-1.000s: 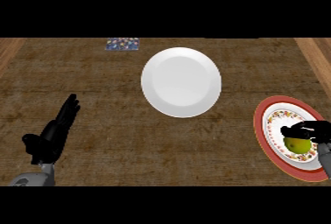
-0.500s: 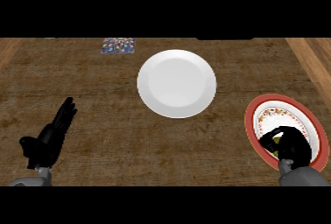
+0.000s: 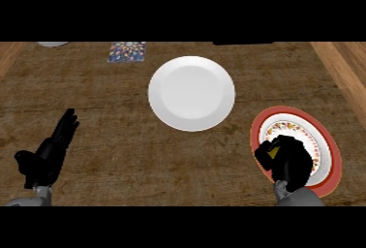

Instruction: Pick the pear from the plate and place it in the plate

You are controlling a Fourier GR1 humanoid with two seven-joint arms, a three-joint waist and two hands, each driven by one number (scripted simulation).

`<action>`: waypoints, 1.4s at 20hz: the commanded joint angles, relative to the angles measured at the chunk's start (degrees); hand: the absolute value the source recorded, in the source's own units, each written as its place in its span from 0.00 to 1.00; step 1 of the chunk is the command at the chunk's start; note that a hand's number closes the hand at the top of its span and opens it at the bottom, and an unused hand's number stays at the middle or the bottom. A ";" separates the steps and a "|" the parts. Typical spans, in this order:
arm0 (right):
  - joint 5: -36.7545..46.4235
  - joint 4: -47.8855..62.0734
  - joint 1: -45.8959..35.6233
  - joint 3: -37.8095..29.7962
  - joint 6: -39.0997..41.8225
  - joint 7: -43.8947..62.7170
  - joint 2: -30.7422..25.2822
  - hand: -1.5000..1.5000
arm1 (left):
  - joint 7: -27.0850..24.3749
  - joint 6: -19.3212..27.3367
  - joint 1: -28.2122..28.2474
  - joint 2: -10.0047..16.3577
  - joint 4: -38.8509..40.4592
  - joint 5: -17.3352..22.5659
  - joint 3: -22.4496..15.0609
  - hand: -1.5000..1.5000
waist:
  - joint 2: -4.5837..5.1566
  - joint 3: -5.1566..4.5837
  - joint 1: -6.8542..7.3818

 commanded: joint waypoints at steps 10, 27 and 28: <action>37.33 -11.43 -7.90 -0.17 13.07 19.12 15.78 1.00 | 0.31 -0.80 0.50 0.06 -0.55 0.33 -0.15 0.50 | 0.57 0.60 0.48; 33.63 -3.07 -29.14 -9.84 23.68 19.83 16.09 1.00 | -1.48 -1.81 -3.28 -2.66 0.45 -1.64 -3.52 0.50 | 3.06 1.07 6.97; 32.66 -1.55 -29.42 -9.95 22.69 19.83 16.09 1.00 | -0.20 -0.83 -3.97 -3.52 -0.56 -1.97 -4.09 0.50 | 2.94 1.14 6.82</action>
